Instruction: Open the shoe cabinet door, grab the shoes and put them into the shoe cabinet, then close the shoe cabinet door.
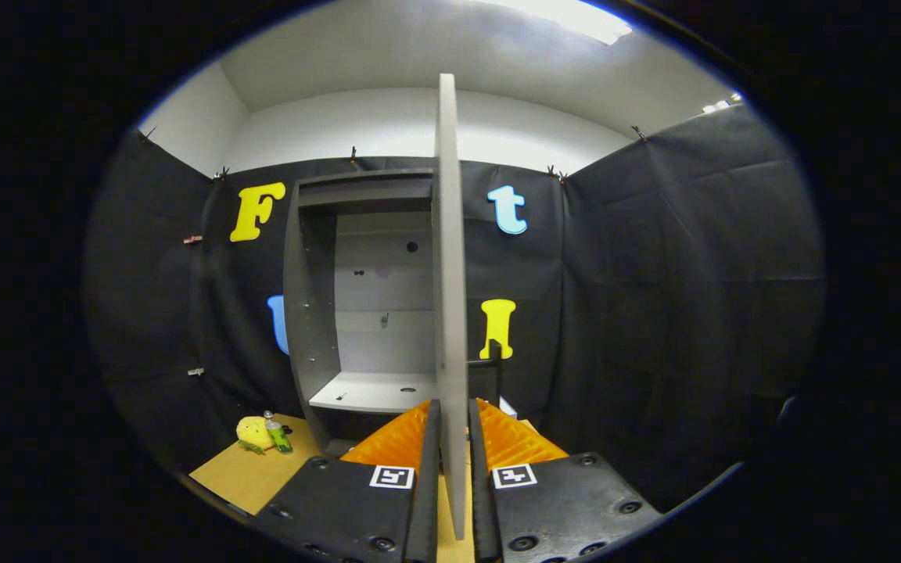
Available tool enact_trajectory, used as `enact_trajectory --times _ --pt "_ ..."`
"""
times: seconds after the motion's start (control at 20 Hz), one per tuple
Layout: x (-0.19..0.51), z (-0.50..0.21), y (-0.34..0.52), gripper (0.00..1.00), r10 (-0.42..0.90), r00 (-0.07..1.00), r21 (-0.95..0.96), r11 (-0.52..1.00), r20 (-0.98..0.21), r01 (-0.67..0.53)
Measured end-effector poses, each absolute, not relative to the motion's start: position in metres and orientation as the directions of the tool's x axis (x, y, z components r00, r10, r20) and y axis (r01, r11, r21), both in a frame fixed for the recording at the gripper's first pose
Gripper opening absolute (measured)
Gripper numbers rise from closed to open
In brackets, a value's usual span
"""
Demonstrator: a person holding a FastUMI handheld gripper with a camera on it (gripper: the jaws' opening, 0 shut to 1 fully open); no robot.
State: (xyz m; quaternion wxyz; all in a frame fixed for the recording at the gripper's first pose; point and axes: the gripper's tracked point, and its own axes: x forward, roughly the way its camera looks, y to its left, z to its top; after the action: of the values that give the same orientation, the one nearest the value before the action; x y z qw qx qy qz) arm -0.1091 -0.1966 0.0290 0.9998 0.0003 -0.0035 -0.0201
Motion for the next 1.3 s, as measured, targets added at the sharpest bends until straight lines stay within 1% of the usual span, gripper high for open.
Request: enact_trajectory --times 0.25,0.4,0.55,0.75,1.0,1.3 --pt "-0.120 0.018 -0.197 0.22 -0.021 1.000 0.015 1.000 -0.019 0.021" --pt "-0.125 0.011 -0.187 0.22 0.021 0.999 0.013 1.000 -0.038 -0.021" --pt "-0.129 -0.003 -0.168 0.22 0.070 0.995 0.012 0.997 -0.067 -0.070" --pt "-0.116 -0.038 -0.123 0.22 0.134 0.983 0.013 0.991 -0.123 -0.133" --pt "-0.097 -0.110 -0.071 0.22 0.150 0.964 -0.026 0.987 -0.219 -0.159" --pt "-0.068 -0.227 -0.016 0.22 0.123 0.917 0.005 0.991 -0.380 -0.131"
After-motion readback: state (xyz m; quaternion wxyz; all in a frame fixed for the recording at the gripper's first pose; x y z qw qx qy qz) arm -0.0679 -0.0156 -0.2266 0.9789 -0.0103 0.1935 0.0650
